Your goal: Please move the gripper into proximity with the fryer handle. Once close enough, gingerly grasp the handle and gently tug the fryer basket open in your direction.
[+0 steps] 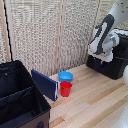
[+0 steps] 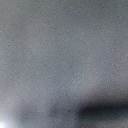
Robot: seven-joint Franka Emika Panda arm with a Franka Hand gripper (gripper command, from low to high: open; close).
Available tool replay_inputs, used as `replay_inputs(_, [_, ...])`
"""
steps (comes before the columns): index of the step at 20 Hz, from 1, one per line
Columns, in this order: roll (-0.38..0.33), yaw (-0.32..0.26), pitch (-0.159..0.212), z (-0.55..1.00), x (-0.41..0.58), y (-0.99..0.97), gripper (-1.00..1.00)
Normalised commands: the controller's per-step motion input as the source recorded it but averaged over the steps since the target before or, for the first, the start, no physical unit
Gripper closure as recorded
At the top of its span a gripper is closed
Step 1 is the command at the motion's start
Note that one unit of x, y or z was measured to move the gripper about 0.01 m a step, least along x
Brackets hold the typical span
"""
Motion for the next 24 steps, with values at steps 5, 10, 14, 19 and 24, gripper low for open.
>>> replay_inputs(5, [0.016,-0.001,-0.114,0.26,-0.023,0.94,1.0])
replay_inputs(10, [0.101,0.009,0.033,0.69,0.165,0.78,1.0])
replay_inputs(14, [0.038,-0.13,-0.1,0.04,0.402,-0.02,1.0])
replay_inputs(19, [0.04,-0.026,-0.231,0.0,0.003,0.63,1.0])
replay_inputs(24, [0.028,0.0,-0.119,0.01,-0.002,0.95,1.0])
